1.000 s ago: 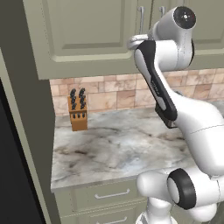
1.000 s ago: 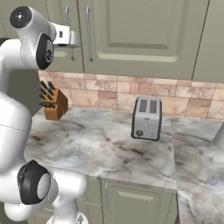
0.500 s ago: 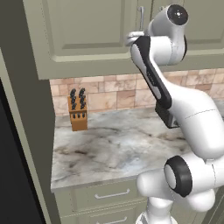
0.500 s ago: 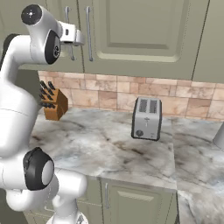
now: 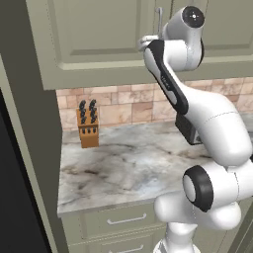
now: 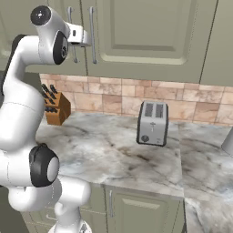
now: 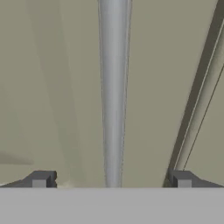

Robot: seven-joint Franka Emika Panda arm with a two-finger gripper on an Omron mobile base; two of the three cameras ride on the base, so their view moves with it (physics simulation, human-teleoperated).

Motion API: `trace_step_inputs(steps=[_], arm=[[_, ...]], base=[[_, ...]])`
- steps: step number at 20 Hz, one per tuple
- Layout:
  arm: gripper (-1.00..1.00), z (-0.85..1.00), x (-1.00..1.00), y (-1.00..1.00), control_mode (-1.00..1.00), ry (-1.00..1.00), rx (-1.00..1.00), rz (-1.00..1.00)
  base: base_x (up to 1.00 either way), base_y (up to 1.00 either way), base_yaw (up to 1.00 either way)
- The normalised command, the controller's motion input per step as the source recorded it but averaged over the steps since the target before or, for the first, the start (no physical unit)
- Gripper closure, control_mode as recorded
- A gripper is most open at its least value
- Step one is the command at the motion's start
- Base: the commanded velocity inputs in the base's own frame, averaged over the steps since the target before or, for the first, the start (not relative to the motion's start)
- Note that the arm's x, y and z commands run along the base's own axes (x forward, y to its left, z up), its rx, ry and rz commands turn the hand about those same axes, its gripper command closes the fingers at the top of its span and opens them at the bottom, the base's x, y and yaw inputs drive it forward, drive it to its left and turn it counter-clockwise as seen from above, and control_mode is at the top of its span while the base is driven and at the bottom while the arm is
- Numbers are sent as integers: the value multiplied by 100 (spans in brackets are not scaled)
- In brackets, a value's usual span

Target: Open the cabinet, pick the kettle from the cabinet, and place it in the sink.

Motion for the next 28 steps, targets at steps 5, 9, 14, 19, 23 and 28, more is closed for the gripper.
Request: trace_step_inputs(steps=[5,9,14,19,23,28], arm=[[-100,-10,30,7,-100,0,0,0],[100,-9,29,8,-100,0,0,0],[100,-11,24,8,-100,0,0,0],[100,-13,3,9,-100,-1,0,0],[100,-7,-2,17,-100,-2,0,0],[100,-3,-11,25,-100,-2,0,0]], base=[[0,0,0],[0,0,0],[0,0,0],[0,0,0],[0,0,0],[0,0,0]])
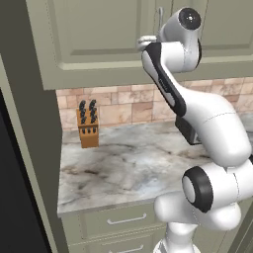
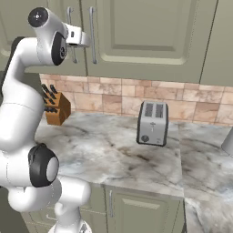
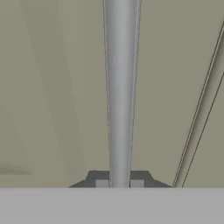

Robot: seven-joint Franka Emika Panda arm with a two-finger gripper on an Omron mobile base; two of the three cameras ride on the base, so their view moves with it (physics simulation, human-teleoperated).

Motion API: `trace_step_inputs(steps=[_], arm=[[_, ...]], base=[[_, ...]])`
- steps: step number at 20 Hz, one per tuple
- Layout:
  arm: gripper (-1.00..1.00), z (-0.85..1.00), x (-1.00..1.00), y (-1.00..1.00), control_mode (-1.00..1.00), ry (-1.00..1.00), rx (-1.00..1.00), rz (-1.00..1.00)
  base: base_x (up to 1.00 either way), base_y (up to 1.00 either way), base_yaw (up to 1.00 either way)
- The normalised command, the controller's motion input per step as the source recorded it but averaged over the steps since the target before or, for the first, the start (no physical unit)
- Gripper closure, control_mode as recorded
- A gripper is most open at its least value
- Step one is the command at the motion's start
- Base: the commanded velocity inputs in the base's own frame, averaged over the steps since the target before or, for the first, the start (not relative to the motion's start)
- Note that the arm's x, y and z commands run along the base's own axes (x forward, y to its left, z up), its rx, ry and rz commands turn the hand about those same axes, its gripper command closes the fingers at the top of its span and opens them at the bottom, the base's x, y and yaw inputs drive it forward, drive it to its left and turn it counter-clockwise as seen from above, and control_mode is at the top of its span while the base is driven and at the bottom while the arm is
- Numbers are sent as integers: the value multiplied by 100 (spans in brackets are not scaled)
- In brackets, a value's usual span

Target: Open the cabinet, pick the kettle from the cabinet, and place it in the sink.

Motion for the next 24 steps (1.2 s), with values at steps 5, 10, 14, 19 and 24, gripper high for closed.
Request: trace_step_inputs(steps=[5,10,14,19,24], arm=[[100,0,-30,24,-100,-1,0,0],[100,0,-41,21,-100,0,0,0],[100,0,-45,20,-100,0,0,0],[100,0,-47,22,-100,0,0,0],[100,1,-46,25,-100,0,0,0]], base=[[0,0,0],[0,0,0],[0,0,0],[0,0,0],[0,0,0]])
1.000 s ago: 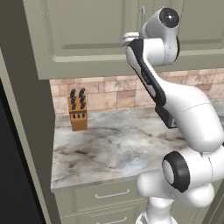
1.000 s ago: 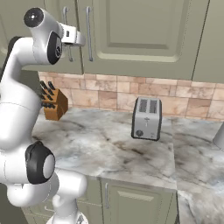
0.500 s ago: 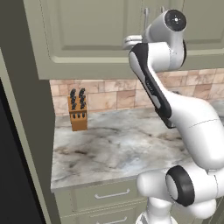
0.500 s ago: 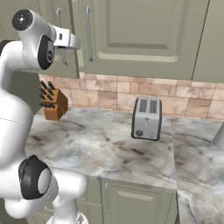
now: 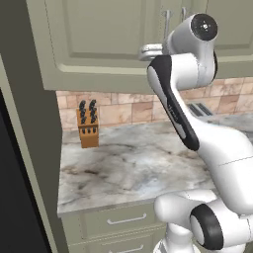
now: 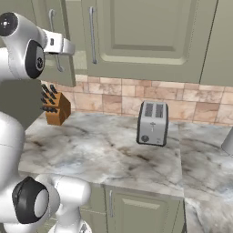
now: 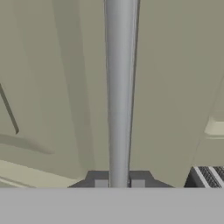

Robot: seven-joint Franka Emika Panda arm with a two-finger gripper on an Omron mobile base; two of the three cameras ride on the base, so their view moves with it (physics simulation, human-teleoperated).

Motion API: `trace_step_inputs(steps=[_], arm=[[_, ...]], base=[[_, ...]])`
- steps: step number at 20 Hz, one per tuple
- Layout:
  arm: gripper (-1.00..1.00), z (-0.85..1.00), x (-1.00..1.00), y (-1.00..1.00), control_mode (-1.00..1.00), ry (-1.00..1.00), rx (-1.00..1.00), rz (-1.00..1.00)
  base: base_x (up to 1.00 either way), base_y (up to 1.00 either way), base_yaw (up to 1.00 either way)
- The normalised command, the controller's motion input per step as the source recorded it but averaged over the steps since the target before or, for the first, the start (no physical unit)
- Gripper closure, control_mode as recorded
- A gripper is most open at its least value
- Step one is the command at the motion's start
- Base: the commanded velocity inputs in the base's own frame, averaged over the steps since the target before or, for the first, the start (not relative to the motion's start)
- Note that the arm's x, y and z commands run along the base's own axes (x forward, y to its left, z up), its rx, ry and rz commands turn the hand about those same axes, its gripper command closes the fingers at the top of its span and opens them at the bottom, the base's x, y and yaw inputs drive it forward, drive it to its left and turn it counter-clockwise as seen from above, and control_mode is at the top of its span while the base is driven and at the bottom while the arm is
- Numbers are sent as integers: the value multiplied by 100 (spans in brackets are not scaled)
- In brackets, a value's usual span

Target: Open the cabinet, pick the kettle from the cabinet, and place it in the sink.

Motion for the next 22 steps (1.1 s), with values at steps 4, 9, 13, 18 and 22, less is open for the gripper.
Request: trace_step_inputs(steps=[4,9,13,18,22], arm=[[100,1,-47,27,-100,0,-2,0],[100,1,-46,28,-100,0,-4,-3],[100,0,-44,26,-100,0,-3,-6],[100,0,-41,27,-100,0,-2,-6],[100,0,-36,32,-100,0,-2,-6]], base=[[0,0,0],[0,0,0],[0,0,0],[0,0,0],[0,0,0]])
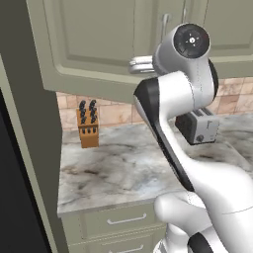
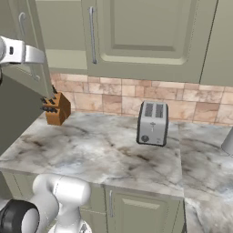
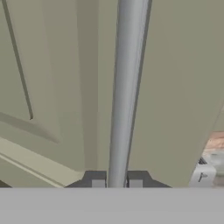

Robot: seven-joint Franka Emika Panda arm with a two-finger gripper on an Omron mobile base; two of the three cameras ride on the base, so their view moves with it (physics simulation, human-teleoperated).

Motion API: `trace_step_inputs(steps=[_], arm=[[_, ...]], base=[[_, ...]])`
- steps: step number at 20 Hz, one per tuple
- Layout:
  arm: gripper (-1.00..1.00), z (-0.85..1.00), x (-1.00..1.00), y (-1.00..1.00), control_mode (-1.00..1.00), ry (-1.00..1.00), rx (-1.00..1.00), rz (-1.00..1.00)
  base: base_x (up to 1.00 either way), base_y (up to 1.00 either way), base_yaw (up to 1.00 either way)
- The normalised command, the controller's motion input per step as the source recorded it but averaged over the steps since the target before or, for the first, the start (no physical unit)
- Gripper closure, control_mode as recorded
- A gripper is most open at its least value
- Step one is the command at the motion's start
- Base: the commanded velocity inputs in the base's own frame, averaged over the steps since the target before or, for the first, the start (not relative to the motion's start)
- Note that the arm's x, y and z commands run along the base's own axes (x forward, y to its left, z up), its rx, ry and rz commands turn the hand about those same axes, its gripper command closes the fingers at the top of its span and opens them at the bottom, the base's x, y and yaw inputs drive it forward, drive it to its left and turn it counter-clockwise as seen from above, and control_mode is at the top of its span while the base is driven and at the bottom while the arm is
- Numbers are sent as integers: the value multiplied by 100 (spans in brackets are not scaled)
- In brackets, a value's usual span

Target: Open the cabinet, pick the kettle from the cabinet, and place it in the sink.

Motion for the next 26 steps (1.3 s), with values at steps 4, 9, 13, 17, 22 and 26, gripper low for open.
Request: trace_step_inputs(steps=[4,9,13,17,22,26], arm=[[100,0,-32,35,-100,0,-1,-8],[100,0,-28,36,-100,0,0,-10],[100,0,-23,39,-100,1,-1,-12],[100,0,-19,42,-100,4,-2,-13],[100,0,-17,45,-100,4,0,-15],[-100,-3,-14,45,-100,6,0,-15]], base=[[0,0,0],[0,0,0],[0,0,0],[0,0,0],[0,0,0],[0,0,0]])
